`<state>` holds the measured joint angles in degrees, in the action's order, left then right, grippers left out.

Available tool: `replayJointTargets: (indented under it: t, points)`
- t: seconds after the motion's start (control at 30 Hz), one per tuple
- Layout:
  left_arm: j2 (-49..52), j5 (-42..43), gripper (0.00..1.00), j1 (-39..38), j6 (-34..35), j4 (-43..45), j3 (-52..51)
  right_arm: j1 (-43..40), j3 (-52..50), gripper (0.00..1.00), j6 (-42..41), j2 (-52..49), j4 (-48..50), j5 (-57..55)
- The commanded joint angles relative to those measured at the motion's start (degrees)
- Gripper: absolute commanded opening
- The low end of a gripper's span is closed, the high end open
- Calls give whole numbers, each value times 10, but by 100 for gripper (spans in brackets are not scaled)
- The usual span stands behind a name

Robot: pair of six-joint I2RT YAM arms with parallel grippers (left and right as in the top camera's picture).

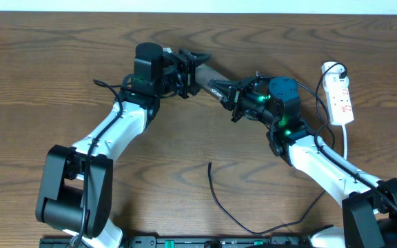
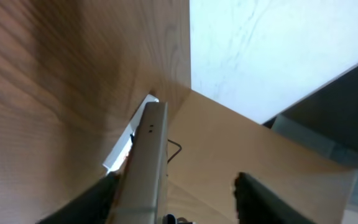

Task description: Plug charger to phone and switch on socket

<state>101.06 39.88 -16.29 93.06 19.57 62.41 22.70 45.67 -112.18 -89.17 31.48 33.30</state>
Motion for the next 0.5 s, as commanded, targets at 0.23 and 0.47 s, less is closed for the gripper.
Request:
replayJointTargets:
  t: [0.23, 0.47]
  points:
    - [-11, -5, 9, -2, 0, 3, 7, 10, 8, 2, -5, 1, 12, -2]
    - [-11, -5, 8, -2, 0, 3, 7, 10, 8, 1, -5, 1, 12, -2]
